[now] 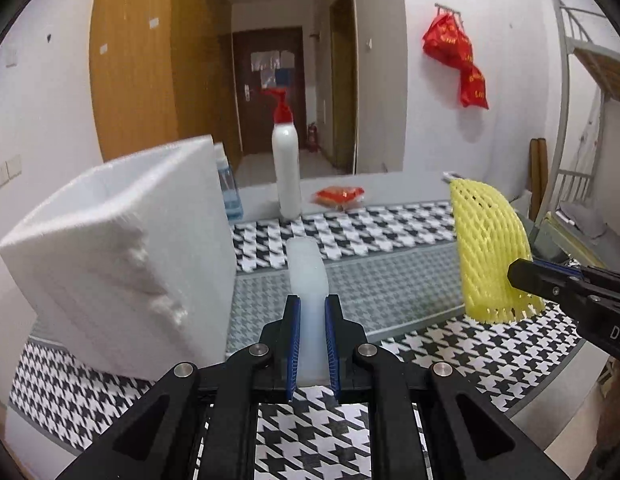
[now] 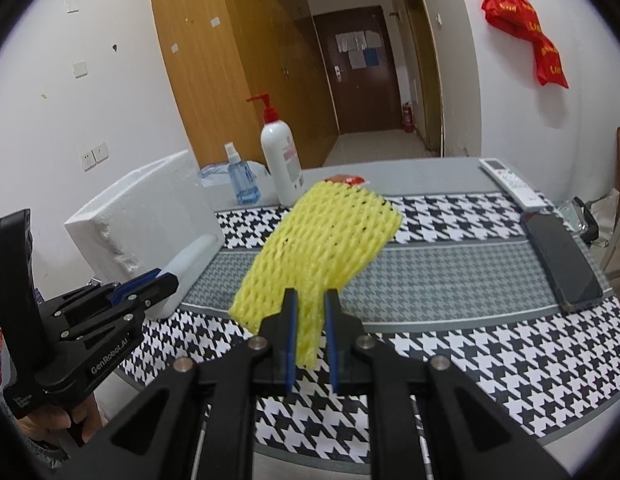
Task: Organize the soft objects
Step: 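Lift the foam tube with the left tool while the right tool carries the mesh sleeve toward the foam box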
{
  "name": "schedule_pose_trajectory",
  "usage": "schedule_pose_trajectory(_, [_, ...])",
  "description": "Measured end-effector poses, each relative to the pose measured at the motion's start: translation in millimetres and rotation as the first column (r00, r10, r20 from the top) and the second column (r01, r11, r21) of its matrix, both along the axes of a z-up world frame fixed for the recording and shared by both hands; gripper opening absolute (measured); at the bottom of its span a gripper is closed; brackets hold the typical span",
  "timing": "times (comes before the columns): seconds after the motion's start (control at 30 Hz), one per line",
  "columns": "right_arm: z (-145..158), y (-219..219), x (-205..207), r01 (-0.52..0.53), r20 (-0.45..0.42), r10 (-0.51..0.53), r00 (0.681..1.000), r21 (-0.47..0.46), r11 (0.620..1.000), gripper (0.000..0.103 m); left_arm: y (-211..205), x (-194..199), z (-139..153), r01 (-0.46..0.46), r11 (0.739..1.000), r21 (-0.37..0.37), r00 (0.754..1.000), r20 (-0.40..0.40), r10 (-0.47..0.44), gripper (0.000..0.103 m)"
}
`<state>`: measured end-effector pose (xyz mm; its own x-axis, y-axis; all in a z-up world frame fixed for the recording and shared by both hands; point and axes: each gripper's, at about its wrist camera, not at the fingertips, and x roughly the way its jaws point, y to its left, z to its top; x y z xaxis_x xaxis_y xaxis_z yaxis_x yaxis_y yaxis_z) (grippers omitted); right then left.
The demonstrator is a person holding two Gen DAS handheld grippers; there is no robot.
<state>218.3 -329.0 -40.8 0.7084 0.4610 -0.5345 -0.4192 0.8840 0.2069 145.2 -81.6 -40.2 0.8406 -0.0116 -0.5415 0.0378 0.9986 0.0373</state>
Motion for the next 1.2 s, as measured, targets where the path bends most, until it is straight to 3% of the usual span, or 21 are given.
schedule_pose_trajectory(0.5, [13.6,13.0,-11.7,0.042,0.031,-0.042,0.999,0.000,0.999,0.016,14.5,-17.7,18.1,0.081,0.996,-0.023,0.994,0.080,-0.079,0.013])
schedule_pose_trajectory(1.2, [43.7,20.3,-17.8,0.046,0.113,-0.046,0.993,0.009,0.999,0.016,31.7,-24.3,53.1,0.107,0.994,-0.011,0.979,0.174,-0.103,0.014])
